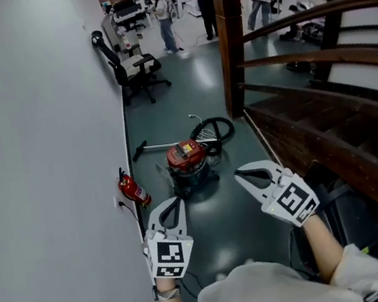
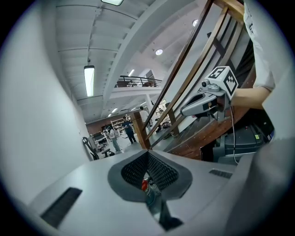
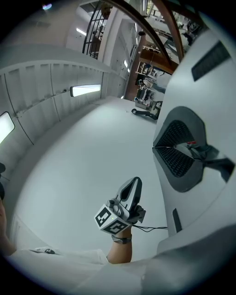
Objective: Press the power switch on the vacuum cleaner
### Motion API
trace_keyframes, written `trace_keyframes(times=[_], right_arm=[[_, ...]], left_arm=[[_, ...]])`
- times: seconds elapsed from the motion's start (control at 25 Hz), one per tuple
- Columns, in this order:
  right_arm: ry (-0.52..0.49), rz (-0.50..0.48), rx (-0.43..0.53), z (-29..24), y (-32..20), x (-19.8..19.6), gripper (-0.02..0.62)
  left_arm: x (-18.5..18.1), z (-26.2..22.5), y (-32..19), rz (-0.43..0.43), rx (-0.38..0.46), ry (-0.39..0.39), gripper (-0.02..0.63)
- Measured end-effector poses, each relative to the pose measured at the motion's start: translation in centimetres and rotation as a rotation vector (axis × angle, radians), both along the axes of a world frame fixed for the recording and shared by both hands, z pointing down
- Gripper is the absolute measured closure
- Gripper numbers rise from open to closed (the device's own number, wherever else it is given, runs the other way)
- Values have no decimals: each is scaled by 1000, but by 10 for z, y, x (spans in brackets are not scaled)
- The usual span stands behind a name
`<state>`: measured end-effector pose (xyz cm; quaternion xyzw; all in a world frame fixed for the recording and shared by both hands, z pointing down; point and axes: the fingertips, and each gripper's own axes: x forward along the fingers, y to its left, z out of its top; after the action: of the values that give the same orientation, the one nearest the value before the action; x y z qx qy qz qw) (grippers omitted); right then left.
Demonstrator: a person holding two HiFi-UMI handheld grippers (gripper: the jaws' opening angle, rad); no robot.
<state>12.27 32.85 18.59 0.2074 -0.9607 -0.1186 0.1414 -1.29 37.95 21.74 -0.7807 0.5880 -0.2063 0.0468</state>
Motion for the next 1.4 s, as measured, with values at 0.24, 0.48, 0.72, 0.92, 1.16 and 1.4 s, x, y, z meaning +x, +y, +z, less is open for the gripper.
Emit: trace_keyframes(times=[0.24, 0.48, 0.72, 0.92, 1.16, 1.4], right_arm=[[-30, 24, -45, -5, 2, -2, 568], [-30, 43, -40, -8, 8, -7, 568], [-29, 56, -10, -4, 24, -17, 567], [-29, 85, -29, 4, 40, -25, 566], [-36, 74, -61, 5, 48, -37, 568], [-28, 64, -37, 9, 38, -45, 568]], left_arm=[[-4, 0, 4, 10, -2, 9, 607], [-11, 1, 10, 26, -6, 12, 607], [-19, 5, 22, 56, -7, 21, 607], [-27, 12, 37, 78, -17, 23, 607], [-41, 9, 41, 79, -8, 30, 607], [-50, 9, 30, 74, -9, 32, 607]])
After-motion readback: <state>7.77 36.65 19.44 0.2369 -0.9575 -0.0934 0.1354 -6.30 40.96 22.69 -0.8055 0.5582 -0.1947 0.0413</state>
